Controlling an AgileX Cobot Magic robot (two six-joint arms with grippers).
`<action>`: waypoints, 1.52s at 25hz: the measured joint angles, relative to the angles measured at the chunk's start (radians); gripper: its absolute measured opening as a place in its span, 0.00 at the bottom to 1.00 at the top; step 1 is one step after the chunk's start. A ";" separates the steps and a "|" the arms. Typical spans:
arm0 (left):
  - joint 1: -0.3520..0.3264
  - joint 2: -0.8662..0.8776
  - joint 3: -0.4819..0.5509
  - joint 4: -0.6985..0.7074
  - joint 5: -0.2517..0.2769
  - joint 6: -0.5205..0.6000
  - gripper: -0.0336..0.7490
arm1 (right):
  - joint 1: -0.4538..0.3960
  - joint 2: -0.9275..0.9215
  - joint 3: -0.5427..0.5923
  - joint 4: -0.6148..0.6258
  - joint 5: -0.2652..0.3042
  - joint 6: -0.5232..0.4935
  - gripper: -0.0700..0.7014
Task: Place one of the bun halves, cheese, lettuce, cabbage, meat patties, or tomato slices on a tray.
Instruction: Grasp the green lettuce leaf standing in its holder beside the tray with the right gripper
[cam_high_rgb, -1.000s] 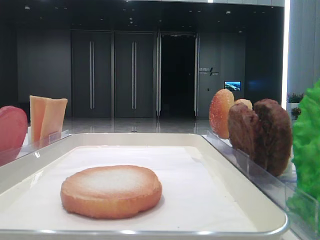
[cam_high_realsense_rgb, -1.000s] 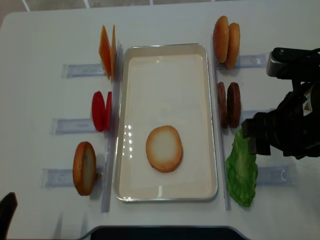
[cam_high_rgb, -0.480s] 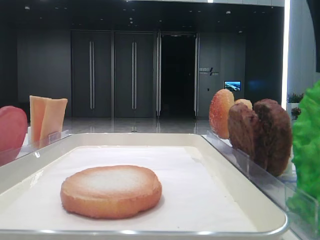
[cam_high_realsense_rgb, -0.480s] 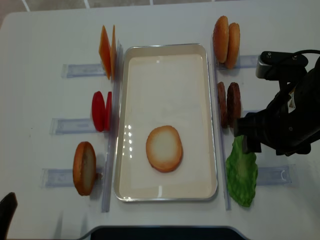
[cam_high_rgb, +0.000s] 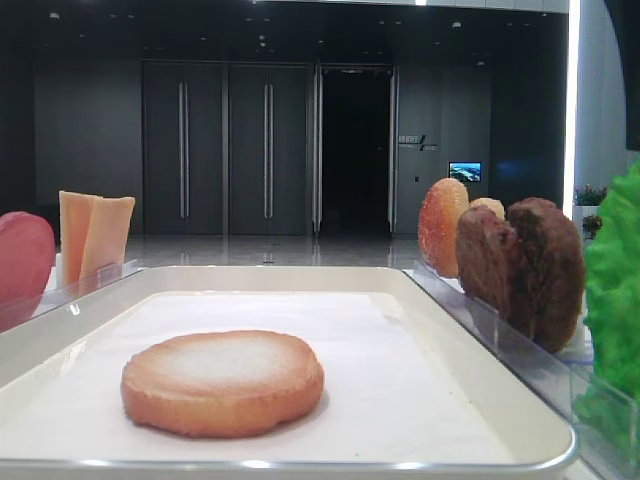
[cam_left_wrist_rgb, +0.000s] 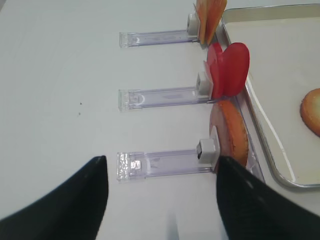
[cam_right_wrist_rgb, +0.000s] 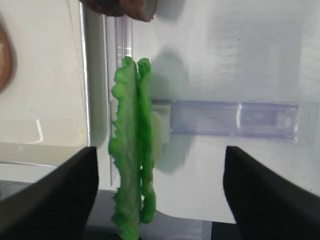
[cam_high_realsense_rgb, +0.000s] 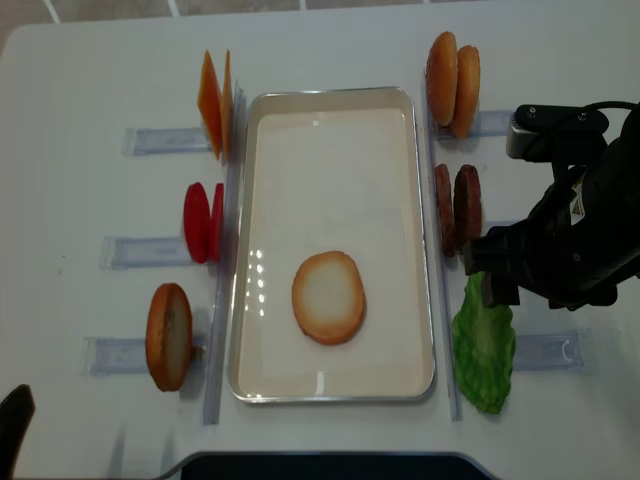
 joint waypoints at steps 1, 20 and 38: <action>0.000 0.000 0.000 0.000 0.000 0.000 0.70 | 0.000 0.000 0.000 0.000 0.000 -0.001 0.77; 0.000 0.000 0.000 0.000 0.000 0.000 0.70 | 0.000 0.000 0.000 0.005 0.016 -0.001 0.66; 0.000 0.000 0.000 0.000 0.000 0.000 0.70 | 0.000 0.000 0.000 0.048 0.010 0.012 0.13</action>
